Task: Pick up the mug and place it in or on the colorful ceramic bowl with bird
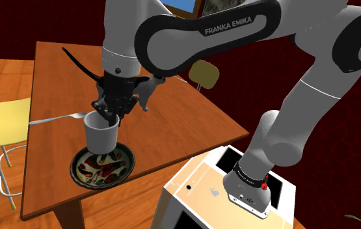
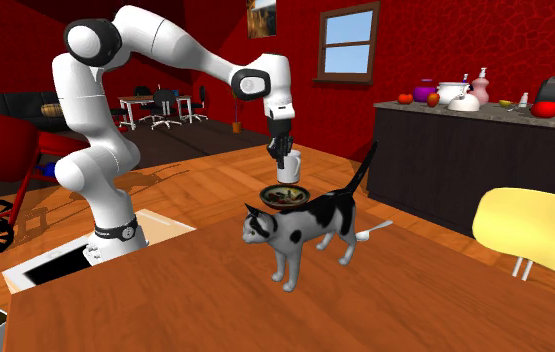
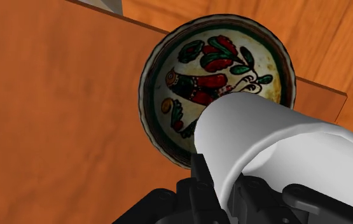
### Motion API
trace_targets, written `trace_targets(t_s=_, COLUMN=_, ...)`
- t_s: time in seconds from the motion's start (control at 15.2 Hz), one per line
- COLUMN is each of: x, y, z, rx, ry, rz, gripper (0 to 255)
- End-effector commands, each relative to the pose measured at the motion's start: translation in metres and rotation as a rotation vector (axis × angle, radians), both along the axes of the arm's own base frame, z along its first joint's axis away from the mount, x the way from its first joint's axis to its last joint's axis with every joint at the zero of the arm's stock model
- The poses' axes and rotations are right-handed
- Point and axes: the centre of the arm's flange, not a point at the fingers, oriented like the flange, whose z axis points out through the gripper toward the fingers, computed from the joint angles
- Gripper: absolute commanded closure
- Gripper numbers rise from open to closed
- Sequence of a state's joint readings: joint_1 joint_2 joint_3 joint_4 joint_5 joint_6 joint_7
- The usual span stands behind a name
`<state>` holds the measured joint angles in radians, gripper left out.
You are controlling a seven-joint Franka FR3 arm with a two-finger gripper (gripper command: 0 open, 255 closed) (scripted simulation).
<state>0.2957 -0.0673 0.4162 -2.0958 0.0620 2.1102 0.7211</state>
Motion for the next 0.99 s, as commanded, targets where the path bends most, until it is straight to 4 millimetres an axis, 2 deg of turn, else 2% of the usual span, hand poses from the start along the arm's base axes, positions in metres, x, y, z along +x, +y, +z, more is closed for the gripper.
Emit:
trace_targets(t_s=0.0, x=-0.001, y=0.0, z=-0.01, rx=0.0, ry=-0.001, rz=0.0, gripper=255)
trace_targets(t_s=0.53, x=-0.001, y=0.0, z=-0.053, rx=0.0, ry=-0.001, rz=0.0, gripper=255)
trace_targets(t_s=0.92, x=-0.001, y=0.0, z=-0.053, rx=0.0, ry=-0.001, rz=0.0, gripper=255)
